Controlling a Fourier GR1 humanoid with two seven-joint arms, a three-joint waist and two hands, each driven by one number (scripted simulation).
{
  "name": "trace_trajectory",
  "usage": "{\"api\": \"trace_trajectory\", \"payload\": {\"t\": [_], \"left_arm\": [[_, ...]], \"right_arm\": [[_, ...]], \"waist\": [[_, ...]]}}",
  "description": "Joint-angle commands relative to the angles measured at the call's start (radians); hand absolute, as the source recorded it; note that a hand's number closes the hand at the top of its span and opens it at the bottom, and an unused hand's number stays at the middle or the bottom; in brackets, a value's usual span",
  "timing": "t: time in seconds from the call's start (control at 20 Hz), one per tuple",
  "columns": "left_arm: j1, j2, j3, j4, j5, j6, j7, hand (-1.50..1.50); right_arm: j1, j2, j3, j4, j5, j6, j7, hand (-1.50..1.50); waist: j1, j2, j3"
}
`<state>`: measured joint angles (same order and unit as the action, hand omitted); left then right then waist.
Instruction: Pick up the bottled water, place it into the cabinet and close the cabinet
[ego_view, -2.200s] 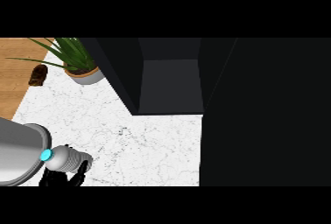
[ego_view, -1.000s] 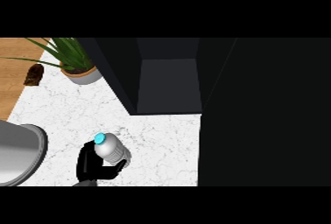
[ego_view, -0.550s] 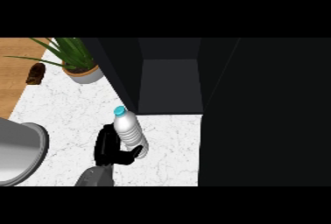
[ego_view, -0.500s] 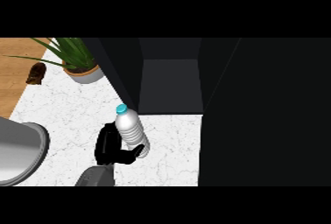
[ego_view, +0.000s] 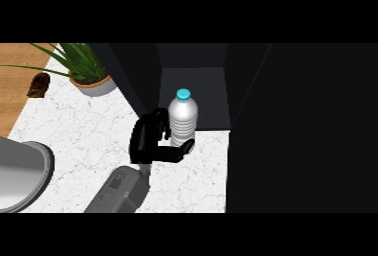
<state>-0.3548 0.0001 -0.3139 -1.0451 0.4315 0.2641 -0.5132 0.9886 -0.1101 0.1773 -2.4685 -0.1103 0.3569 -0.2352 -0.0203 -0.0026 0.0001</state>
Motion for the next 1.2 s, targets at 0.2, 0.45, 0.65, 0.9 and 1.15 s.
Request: {"api": "trace_trajectory", "payload": {"t": [0.2, 0.45, 0.65, 0.9, 1.15], "left_arm": [[-0.233, 0.0, -0.067, 0.044, 0.023, 0.197, 0.157, 1.5], [-0.414, 0.0, -0.102, 0.234, 0.072, 0.3, 0.184, 1.5], [-0.504, 0.0, -0.079, 0.331, 0.142, 0.351, 0.157, 1.5], [-0.595, 0.0, -0.023, 0.541, 0.096, 0.289, 0.103, 1.5], [-0.668, 0.0, -0.029, 0.701, 0.015, 0.353, 0.124, 1.5]], "right_arm": [[-0.035, 0.016, -0.036, -0.068, -0.084, -0.019, 0.067, -1.5], [-0.057, 0.011, -0.031, -0.061, -0.084, 0.002, 0.072, -1.5], [-0.071, -0.01, -0.107, -0.043, -0.148, 0.025, 0.06, -1.5], [-0.022, -0.024, -0.144, -0.035, -0.166, 0.079, 0.004, -1.5], [-0.081, -0.003, -0.149, -0.015, -0.17, 0.048, 0.027, -1.5]], "waist": [[0.001, 0.004, 0.0], [-0.024, 0.009, -0.001], [-0.034, 0.013, -0.001], [-0.051, 0.017, 0.0], [-0.039, 0.024, 0.0]]}}
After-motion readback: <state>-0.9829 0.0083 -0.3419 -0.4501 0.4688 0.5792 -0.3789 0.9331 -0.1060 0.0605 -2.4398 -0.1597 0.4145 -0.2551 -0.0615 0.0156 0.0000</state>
